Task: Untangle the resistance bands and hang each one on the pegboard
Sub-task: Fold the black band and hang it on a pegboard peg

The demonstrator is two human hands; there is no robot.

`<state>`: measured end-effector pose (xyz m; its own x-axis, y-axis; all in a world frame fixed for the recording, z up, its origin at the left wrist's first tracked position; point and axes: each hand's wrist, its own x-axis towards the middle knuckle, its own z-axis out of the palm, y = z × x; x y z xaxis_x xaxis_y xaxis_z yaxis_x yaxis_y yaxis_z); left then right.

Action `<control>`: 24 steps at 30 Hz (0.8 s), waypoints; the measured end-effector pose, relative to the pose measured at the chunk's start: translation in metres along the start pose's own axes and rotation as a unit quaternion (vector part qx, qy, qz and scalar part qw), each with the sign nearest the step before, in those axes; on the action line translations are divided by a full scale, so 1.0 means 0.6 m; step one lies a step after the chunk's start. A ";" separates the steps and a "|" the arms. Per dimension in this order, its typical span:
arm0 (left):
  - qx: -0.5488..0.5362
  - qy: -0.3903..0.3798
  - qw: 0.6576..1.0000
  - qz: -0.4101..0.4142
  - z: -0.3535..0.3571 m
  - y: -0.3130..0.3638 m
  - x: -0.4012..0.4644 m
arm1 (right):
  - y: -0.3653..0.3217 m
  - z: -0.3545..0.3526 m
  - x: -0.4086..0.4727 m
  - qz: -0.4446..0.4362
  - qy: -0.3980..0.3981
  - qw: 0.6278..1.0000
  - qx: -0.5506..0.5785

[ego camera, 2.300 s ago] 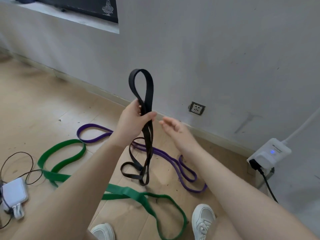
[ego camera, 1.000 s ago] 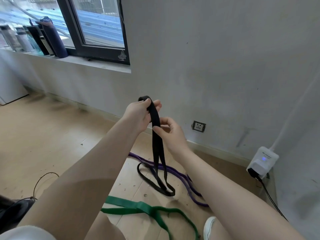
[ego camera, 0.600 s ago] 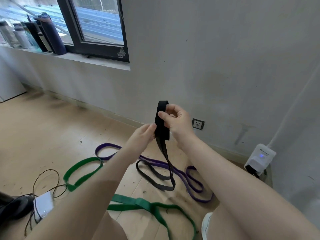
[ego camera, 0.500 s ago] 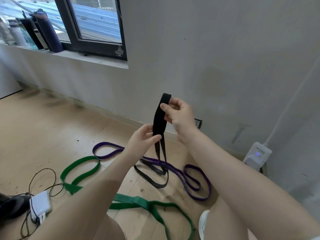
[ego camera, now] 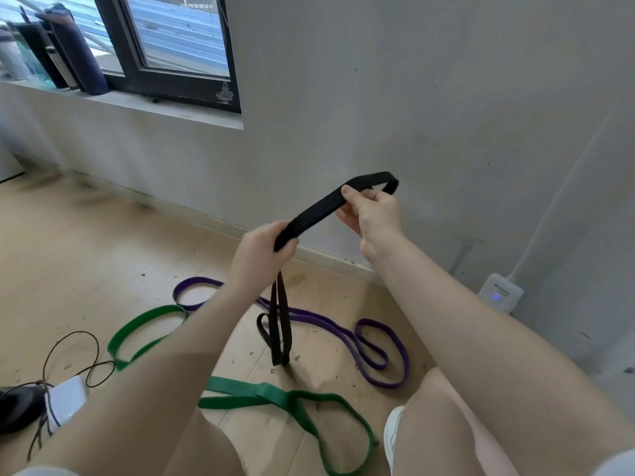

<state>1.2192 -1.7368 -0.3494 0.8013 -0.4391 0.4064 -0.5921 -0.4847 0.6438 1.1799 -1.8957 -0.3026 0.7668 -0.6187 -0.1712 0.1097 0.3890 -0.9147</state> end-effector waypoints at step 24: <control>-0.253 -0.119 0.953 -0.115 -0.089 0.002 0.062 | -0.027 0.071 -0.019 -0.276 -0.301 0.794 -0.450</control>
<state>1.2528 -1.7130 -0.2988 0.8272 -0.5537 0.0962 -0.2368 -0.1882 0.9531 1.1965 -1.8660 -0.2706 0.9522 0.0194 0.3048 0.2457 -0.6413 -0.7269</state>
